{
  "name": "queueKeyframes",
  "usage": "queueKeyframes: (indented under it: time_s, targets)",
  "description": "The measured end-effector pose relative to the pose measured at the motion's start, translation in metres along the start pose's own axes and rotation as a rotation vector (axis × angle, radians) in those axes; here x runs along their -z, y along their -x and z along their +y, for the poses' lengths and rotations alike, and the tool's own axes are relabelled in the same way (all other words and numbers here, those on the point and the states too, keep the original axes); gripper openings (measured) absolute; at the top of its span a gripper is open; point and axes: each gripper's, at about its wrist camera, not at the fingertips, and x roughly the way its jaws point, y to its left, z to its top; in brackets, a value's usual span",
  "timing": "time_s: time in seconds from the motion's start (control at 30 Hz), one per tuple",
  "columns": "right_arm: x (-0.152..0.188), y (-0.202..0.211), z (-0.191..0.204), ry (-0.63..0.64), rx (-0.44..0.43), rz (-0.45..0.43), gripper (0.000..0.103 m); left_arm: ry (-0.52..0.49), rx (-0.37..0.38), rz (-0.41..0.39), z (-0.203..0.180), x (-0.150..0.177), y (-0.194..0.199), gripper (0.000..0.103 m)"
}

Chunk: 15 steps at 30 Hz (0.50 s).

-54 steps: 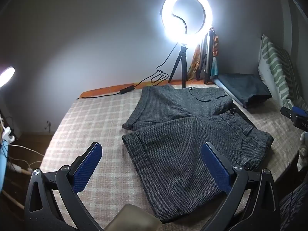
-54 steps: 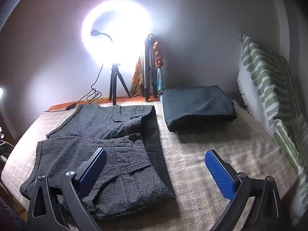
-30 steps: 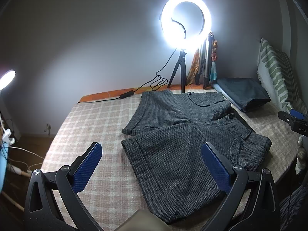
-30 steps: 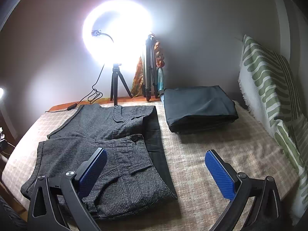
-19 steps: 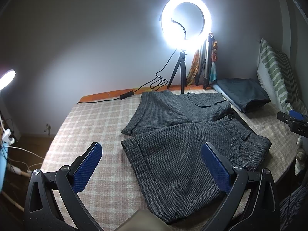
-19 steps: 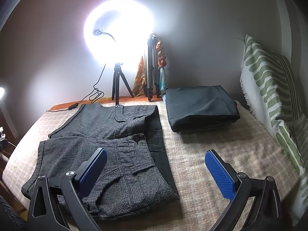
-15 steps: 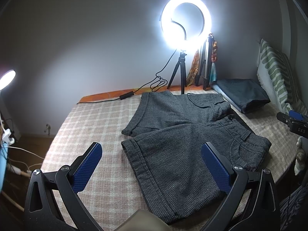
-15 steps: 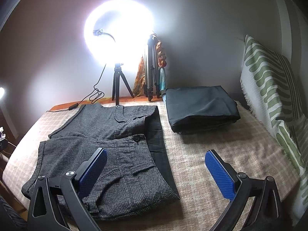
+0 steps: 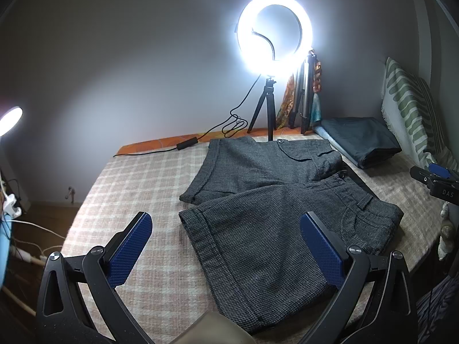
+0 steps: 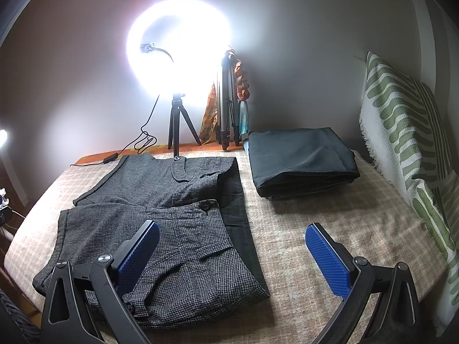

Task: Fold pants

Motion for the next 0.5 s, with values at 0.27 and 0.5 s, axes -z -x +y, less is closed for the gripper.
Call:
queueKeyframes:
  time_s: [0.27, 0.5]
  targets:
    - [0.0005, 0.0002, 0.0002, 0.002, 0.000, -0.001, 0.103, 0.002, 0.001, -0.001, 0.0004, 0.0003, 0.0012, 0.102]
    - [0.0010, -0.0004, 0.0009, 0.002, -0.003, -0.002, 0.103, 0.001, 0.002, -0.001, 0.0001, 0.0001, 0.0012, 0.102]
